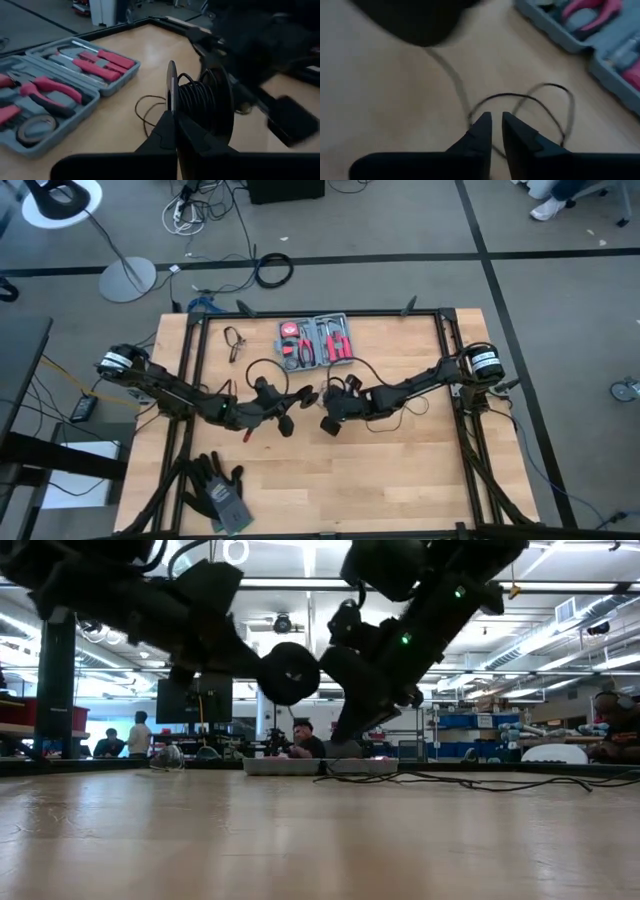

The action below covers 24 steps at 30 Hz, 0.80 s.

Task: Coil cords
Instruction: Coil the black wire onto the black spool

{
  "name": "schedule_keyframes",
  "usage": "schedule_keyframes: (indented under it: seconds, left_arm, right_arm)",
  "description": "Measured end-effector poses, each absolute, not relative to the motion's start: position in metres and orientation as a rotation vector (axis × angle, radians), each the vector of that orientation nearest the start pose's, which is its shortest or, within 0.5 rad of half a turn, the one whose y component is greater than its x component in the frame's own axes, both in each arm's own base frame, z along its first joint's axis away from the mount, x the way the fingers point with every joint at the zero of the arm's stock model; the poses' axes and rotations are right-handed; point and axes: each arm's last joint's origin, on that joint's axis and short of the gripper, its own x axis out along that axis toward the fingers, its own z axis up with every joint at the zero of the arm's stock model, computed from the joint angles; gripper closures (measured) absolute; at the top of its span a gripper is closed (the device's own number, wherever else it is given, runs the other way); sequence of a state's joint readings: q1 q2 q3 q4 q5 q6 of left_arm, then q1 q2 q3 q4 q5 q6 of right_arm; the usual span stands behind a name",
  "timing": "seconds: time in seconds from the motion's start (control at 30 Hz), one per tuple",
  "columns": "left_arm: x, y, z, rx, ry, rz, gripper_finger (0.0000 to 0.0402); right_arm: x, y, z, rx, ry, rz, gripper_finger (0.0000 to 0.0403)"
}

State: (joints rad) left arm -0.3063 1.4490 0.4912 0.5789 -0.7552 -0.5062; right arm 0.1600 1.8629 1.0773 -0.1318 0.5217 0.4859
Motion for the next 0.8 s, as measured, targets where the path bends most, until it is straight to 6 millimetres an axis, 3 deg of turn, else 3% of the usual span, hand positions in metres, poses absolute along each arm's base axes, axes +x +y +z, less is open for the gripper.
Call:
schedule_keyframes:
  seconds: [0.2, 0.4, 0.57, 0.67, 0.8]
  left_arm:
    - [0.236, -0.065, 0.153, -0.363, 0.162, 0.476, 0.0401]
    - [0.227, -0.066, 0.148, -0.386, 0.127, 0.455, 0.0401]
    - [0.227, -0.066, 0.148, -0.356, 0.129, 0.452, 0.0401]
    - [0.228, -0.066, 0.153, -0.333, 0.094, 0.437, 0.0401]
    - [0.23, -0.067, 0.162, -0.32, 0.024, 0.417, 0.0401]
  right_arm:
    - [0.345, 0.049, 0.123, 0.172, 0.693, -0.539, 0.0346]
    - [0.309, 0.064, 0.114, 0.285, 0.442, -0.301, 0.0347]
    - [0.275, 0.058, 0.098, 0.299, 0.369, -0.298, 0.0346]
    - [0.272, 0.053, 0.094, 0.296, 0.364, -0.326, 0.0347]
    - [0.291, 0.054, 0.109, 0.15, 0.317, -0.294, 0.0345]
